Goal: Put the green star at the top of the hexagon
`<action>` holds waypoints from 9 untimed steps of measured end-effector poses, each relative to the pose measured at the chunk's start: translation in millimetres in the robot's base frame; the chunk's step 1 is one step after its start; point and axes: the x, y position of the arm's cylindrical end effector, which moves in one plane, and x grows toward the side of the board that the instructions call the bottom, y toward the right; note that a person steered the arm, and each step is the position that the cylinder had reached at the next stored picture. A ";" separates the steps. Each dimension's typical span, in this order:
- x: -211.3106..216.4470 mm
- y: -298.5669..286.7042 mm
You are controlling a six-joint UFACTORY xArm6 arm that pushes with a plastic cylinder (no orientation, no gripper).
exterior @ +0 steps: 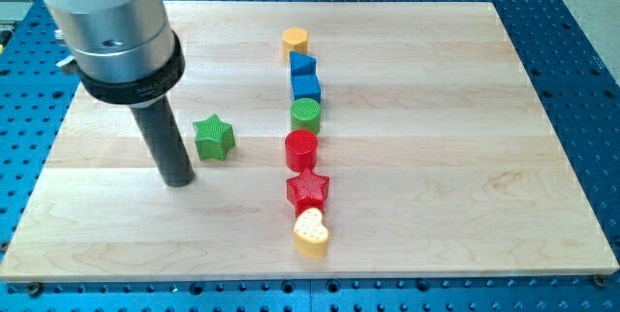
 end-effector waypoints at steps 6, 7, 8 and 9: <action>-130.9 36.4; -168.1 40.8; -194.3 52.7; -221.4 55.7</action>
